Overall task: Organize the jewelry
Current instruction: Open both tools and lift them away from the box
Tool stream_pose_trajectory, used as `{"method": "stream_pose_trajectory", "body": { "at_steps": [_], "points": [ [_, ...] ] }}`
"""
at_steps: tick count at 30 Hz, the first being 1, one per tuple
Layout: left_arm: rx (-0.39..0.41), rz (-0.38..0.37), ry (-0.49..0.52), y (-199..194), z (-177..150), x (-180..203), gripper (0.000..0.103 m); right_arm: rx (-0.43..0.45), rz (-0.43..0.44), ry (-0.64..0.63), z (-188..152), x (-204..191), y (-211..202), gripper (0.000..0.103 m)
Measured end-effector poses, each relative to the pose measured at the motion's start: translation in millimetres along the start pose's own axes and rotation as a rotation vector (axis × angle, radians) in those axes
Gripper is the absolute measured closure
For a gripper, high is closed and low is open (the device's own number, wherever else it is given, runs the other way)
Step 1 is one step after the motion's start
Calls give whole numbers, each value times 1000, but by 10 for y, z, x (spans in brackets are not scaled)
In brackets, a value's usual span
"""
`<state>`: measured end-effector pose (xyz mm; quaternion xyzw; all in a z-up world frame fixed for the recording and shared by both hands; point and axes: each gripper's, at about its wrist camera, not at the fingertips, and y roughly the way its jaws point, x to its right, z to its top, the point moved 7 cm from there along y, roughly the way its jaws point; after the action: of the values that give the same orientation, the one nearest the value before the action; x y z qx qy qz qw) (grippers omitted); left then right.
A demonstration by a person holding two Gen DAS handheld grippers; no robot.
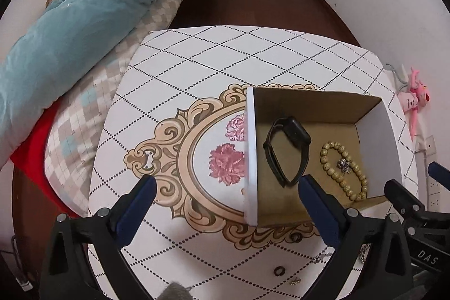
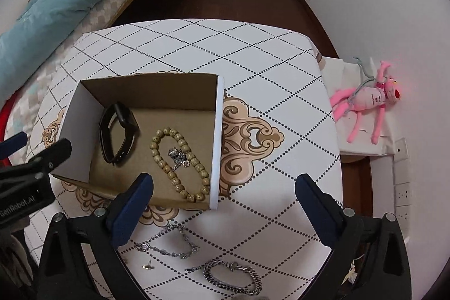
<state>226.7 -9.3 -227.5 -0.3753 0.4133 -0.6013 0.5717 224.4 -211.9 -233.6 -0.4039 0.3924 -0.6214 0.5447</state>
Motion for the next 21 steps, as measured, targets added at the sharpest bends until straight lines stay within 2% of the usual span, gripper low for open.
{"method": "stream_pose_trajectory", "body": {
  "at_steps": [6,13,21],
  "points": [
    [62,1,-3,-254,-35,49,0,40,-16,12,-61,59,-176,1],
    [127,25,3,-658,-134,60,0,149,-52,38,-128,154,-655,1],
    [172,11,15,-1107,-275,85,0,230,-44,67,-230,224,-1181,1]
  ]
}}
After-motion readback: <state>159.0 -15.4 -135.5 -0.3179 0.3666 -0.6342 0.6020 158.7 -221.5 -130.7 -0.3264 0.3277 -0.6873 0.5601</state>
